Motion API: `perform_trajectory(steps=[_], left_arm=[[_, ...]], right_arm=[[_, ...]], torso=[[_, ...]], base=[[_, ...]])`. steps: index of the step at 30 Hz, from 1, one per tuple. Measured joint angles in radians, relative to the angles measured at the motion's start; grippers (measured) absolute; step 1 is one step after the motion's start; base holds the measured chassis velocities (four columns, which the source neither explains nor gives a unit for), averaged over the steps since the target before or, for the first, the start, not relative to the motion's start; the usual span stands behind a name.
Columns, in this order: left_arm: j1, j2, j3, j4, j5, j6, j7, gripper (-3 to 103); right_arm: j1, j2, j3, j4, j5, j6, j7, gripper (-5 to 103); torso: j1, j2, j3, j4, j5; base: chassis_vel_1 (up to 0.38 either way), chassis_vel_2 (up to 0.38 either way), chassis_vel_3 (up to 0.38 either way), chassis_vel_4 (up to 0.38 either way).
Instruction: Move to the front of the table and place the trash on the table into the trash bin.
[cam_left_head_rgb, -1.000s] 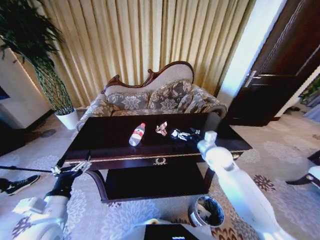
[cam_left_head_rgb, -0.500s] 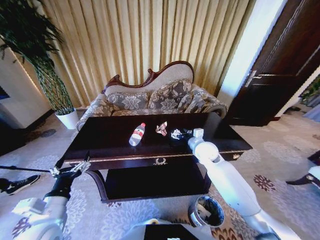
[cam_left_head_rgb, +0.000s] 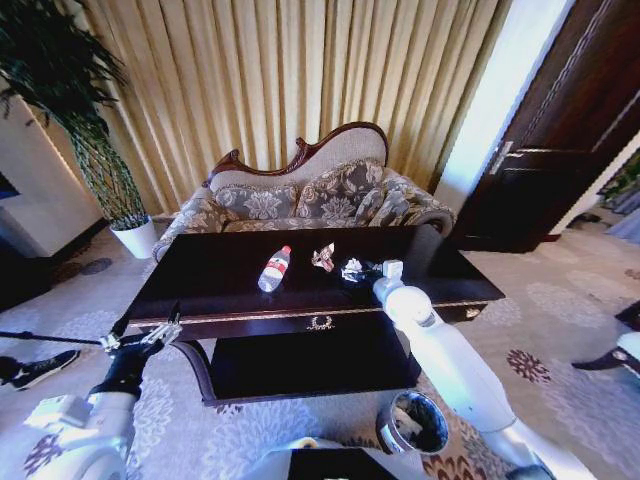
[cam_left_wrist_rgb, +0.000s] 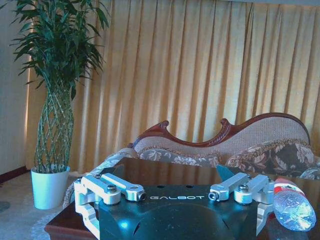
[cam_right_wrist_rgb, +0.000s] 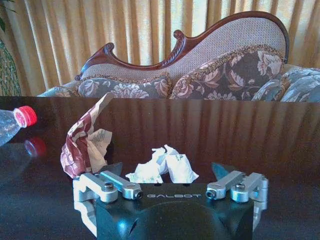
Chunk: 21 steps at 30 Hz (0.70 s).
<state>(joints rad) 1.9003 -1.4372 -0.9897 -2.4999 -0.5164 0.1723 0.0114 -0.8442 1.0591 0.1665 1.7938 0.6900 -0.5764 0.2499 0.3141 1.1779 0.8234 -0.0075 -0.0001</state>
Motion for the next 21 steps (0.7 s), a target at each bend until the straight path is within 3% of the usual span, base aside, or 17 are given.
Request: perform_trajectory(steps=[1, 4, 6, 13, 18, 21], left_arm=[[0.0, 0.0, 0.0, 0.0, 0.0, 0.0, 0.0, 100], [-0.001, 0.0, 0.0, 0.0, 0.0, -0.001, 0.0, 100], [-0.001, 0.0, 0.0, 0.0, 0.0, -0.002, 0.0, 100], [-0.003, 0.002, 0.004, 0.0, 0.001, -0.002, 0.0, 100], [-0.003, 0.003, 0.004, 0.0, 0.001, -0.002, 0.0, 100], [-0.003, 0.003, 0.005, 0.0, 0.002, -0.002, 0.001, 100]], right_arm=[[0.0, 0.0, 0.0, 0.0, 0.0, 0.0, 0.0, 98], [-0.002, 0.001, 0.0, -0.001, -0.01, 0.002, 0.003, 83], [-0.003, 0.002, 0.0, -0.001, -0.01, 0.003, 0.003, 83], [-0.007, 0.001, 0.011, -0.003, -0.017, 0.009, 0.004, 50], [-0.011, 0.002, 0.015, -0.004, -0.019, 0.013, 0.004, 39], [-0.014, 0.002, 0.017, -0.006, -0.023, 0.024, 0.004, 23]], torso=[[0.0, 0.0, 0.0, 0.0, 0.0], [0.0, 0.0, 0.0, 0.0, 0.0], [0.0, 0.0, 0.0, 0.0, 0.0001], [0.0, 0.0, 0.0, 0.0, 0.0001], [0.0, 0.0, 0.0, 0.0, 0.0001], [0.0, 0.0, 0.0, 0.0, 0.0001]], base=[[0.0, 0.0, 0.0, 0.0], [0.0, 0.0, 0.0, 0.0], [0.0, 0.0, 0.0, 0.0], [0.0, 0.0, 0.0, 0.0], [0.0, 0.0, 0.0, 0.0], [0.0, 0.0, 0.0, 0.0]])
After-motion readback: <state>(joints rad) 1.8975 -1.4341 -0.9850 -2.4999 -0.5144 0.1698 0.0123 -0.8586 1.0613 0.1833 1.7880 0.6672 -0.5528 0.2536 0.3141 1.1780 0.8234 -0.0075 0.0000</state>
